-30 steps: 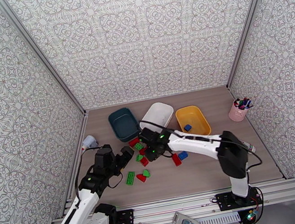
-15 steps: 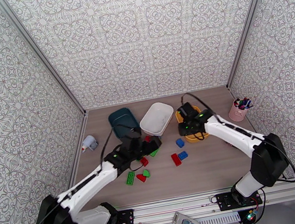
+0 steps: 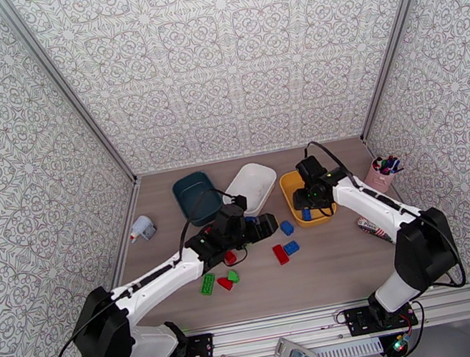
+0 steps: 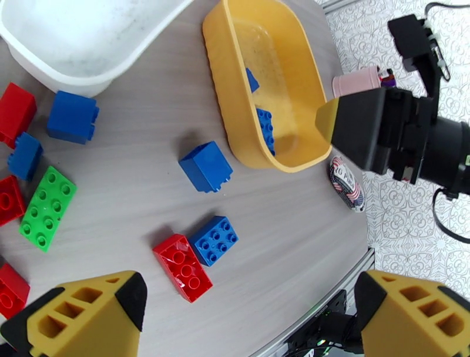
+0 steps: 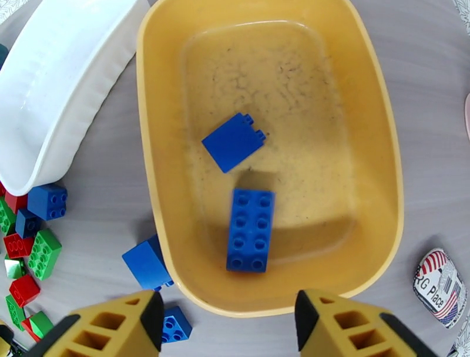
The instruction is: Sort the legos into containers by color
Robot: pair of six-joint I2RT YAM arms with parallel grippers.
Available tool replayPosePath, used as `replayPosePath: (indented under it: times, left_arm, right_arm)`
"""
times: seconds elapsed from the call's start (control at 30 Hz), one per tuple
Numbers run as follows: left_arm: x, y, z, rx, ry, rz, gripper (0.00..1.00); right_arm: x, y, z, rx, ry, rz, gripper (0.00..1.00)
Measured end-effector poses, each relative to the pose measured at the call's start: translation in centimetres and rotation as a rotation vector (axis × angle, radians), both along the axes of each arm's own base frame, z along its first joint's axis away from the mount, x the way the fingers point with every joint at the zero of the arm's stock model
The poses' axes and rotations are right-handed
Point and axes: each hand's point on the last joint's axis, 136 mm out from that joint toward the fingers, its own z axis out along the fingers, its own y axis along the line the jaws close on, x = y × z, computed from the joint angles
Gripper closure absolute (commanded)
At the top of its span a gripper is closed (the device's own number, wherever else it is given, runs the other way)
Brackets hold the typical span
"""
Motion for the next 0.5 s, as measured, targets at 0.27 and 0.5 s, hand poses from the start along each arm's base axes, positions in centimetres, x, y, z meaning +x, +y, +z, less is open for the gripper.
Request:
replayPosePath:
  times: [0.27, 0.5]
  left_arm:
    - [0.7, 5.0, 0.3, -0.021, -0.016, 0.11, 0.01]
    - [0.6, 8.2, 0.2, -0.023, -0.02, 0.181, 0.01]
  right_arm:
    - [-1.0, 4.9, 0.8, 0.021, -0.012, 0.134, 0.39]
    - [-2.0, 9.1, -1.8, -0.028, 0.056, 0.25, 0.37]
